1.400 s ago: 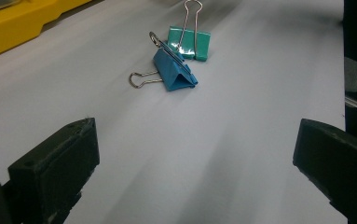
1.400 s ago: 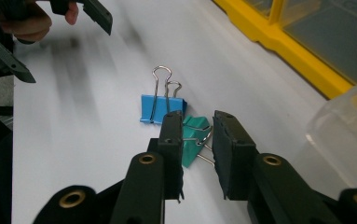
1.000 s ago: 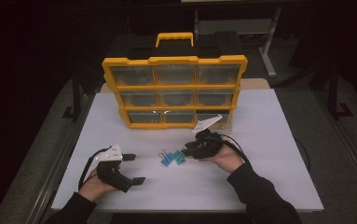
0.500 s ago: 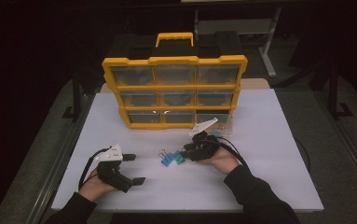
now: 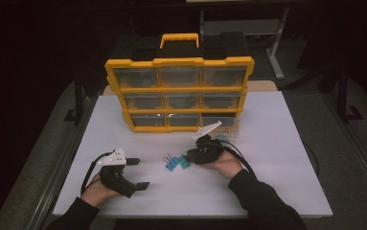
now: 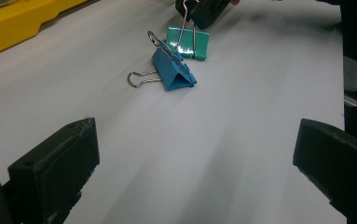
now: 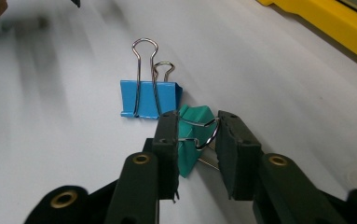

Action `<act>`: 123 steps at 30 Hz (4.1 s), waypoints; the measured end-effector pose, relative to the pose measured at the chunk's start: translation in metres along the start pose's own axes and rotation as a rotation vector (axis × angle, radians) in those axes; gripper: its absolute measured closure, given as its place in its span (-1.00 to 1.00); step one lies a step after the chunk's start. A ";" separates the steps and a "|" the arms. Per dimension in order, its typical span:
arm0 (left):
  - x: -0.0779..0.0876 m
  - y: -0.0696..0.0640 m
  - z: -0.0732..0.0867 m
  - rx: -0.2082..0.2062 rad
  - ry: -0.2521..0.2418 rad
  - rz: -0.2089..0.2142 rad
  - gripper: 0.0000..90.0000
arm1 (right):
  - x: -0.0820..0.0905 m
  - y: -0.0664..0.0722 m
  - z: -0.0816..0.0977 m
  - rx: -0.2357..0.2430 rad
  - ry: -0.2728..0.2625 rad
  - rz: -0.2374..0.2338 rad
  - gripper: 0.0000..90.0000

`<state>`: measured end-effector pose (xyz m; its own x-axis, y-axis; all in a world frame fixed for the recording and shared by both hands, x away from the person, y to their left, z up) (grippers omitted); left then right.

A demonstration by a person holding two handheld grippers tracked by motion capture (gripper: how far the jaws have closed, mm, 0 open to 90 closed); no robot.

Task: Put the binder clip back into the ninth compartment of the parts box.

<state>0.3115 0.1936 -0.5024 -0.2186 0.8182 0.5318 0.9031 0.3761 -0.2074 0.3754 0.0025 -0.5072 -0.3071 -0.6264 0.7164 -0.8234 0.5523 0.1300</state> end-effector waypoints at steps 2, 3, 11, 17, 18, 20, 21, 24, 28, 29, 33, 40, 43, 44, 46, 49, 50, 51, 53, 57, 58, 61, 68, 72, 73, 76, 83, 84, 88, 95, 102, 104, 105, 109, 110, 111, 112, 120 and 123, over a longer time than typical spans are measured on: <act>0.000 0.000 0.000 0.000 -0.001 0.000 -1.00 | -0.001 0.000 0.000 -0.009 0.000 -0.003 0.56; 0.000 0.000 0.000 0.000 0.000 0.000 -1.00 | -0.001 -0.001 0.000 -0.009 -0.001 -0.002 0.58; 0.000 0.000 0.000 0.000 -0.001 0.000 -1.00 | 0.000 0.002 0.000 -0.011 0.000 -0.035 0.71; 0.000 0.000 0.000 -0.001 -0.001 -0.002 -1.00 | 0.000 0.003 0.000 -0.006 0.004 -0.039 0.75; 0.000 0.000 0.000 -0.001 -0.002 -0.002 -1.00 | 0.000 0.002 0.000 -0.006 0.003 -0.039 0.75; 0.000 0.001 0.000 -0.001 -0.001 -0.003 -1.00 | 0.000 0.002 -0.001 -0.013 -0.002 -0.039 0.74; 0.000 0.001 0.000 -0.001 -0.001 -0.003 -1.00 | 0.000 0.002 -0.001 -0.016 -0.005 -0.041 0.74; 0.000 0.001 0.000 -0.001 -0.001 -0.003 -1.00 | 0.000 0.002 -0.003 -0.023 -0.011 -0.046 0.74; 0.001 0.001 0.000 -0.001 -0.001 -0.003 -1.00 | 0.000 0.002 -0.005 -0.038 -0.019 -0.048 0.76; 0.001 0.001 0.000 -0.001 -0.001 -0.003 -1.00 | 0.000 0.002 -0.005 -0.038 -0.019 -0.048 0.76; 0.000 0.000 0.000 -0.002 -0.001 -0.002 -1.00 | 0.001 0.001 -0.007 -0.058 -0.029 -0.049 0.76; 0.001 0.001 0.000 -0.002 0.000 -0.003 -1.00 | 0.000 0.003 -0.010 -0.063 -0.041 -0.058 0.85; 0.001 0.000 0.000 -0.002 -0.001 -0.003 -1.00 | -0.001 0.003 -0.011 -0.062 -0.043 -0.060 0.87; 0.001 0.000 0.000 -0.002 -0.001 -0.003 -1.00 | 0.000 0.003 -0.011 -0.062 -0.044 -0.063 0.89; 0.001 0.000 0.000 -0.002 -0.001 -0.003 -1.00 | 0.000 0.004 -0.011 -0.061 -0.047 -0.066 0.92; 0.001 0.000 0.000 -0.003 -0.001 -0.003 -1.00 | 0.000 0.004 -0.011 -0.058 -0.048 -0.065 0.93; 0.001 0.000 0.000 -0.003 -0.001 -0.003 -1.00 | 0.001 0.004 -0.011 -0.055 -0.049 -0.062 0.94; 0.001 0.000 0.000 -0.003 -0.001 -0.003 -1.00 | 0.001 0.004 -0.011 -0.055 -0.049 -0.062 0.94; 0.001 0.001 0.000 -0.003 -0.002 -0.004 -1.00 | 0.001 0.004 -0.011 -0.051 -0.049 -0.062 0.94; 0.001 0.000 -0.001 0.000 -0.005 -0.002 -1.00 | 0.003 0.004 -0.012 -0.045 -0.056 -0.061 0.94; 0.001 0.000 -0.001 0.000 -0.005 -0.001 -1.00 | 0.004 0.004 -0.013 -0.045 -0.061 -0.061 0.94; 0.001 0.001 -0.001 -0.001 -0.004 -0.004 -1.00 | 0.008 0.004 -0.015 -0.041 -0.074 -0.060 0.94; 0.000 0.000 -0.001 0.000 -0.011 -0.003 -1.00 | 0.021 0.004 -0.022 -0.025 -0.106 -0.045 0.94; 0.000 0.000 -0.001 0.000 -0.010 -0.001 -1.00 | 0.026 0.003 -0.025 -0.021 -0.117 -0.042 0.94; 0.000 0.000 -0.001 0.001 -0.010 -0.001 -1.00 | 0.028 0.003 -0.027 -0.021 -0.123 -0.040 0.94; 0.000 0.000 -0.001 -0.001 -0.008 0.000 -1.00 | 0.031 0.004 -0.029 -0.015 -0.130 -0.041 0.94; 0.000 0.000 -0.001 -0.002 -0.009 0.000 -1.00 | 0.042 0.006 -0.036 0.002 -0.153 -0.037 0.94; 0.000 0.000 -0.001 -0.002 -0.010 0.000 -1.00 | 0.043 0.006 -0.037 0.005 -0.152 -0.035 0.94; 0.000 0.000 -0.001 -0.004 -0.011 -0.002 -1.00 | 0.055 0.006 -0.046 0.016 -0.181 -0.024 0.94; 0.000 0.000 -0.002 0.000 -0.014 -0.001 -1.00 | 0.078 -0.001 -0.057 0.013 -0.230 0.002 0.94; 0.000 0.000 -0.002 0.000 -0.015 -0.002 -1.00 | 0.105 -0.016 -0.063 -0.006 -0.292 0.043 0.94; 0.000 0.000 -0.002 0.001 -0.015 -0.002 -1.00 | 0.116 -0.023 -0.063 -0.015 -0.313 0.064 0.94; 0.000 0.000 -0.002 0.001 -0.015 -0.002 -1.00 | 0.116 -0.023 -0.063 -0.015 -0.313 0.064 0.94; 0.000 0.000 -0.002 0.000 -0.015 0.000 -1.00 | 0.125 -0.033 -0.062 -0.030 -0.326 0.093 0.94; 0.000 0.000 -0.002 0.000 -0.015 0.000 -1.00 | 0.127 -0.038 -0.060 -0.034 -0.329 0.108 0.94; 0.000 0.000 -0.002 0.000 -0.014 -0.001 -1.00 | 0.127 -0.038 -0.060 -0.034 -0.329 0.108 0.94; 0.000 0.000 -0.002 0.001 -0.016 0.000 -1.00 | 0.128 -0.041 -0.059 -0.039 -0.330 0.119 0.94; 0.000 0.000 -0.002 0.002 -0.014 0.001 -1.00 | 0.135 -0.070 -0.045 -0.086 -0.320 0.211 0.94; 0.000 0.000 -0.002 0.000 -0.013 0.000 -1.00 | 0.134 -0.076 -0.041 -0.092 -0.314 0.222 0.94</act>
<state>0.3124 0.1931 -0.5009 -0.2235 0.8240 0.5207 0.9030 0.3761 -0.2076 0.4164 -0.1005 -0.3934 -0.6160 -0.6161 0.4909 -0.6787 0.7314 0.0663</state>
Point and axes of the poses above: each handheld gripper's, and its own axes: x roughly backward along the jaws, z roughly out of its underside, y roughly to its left, the point moved 9 cm from there along -x, roughly forward along the jaws, and after that the axes turned 5 degrees about z, right-handed, at the moved point
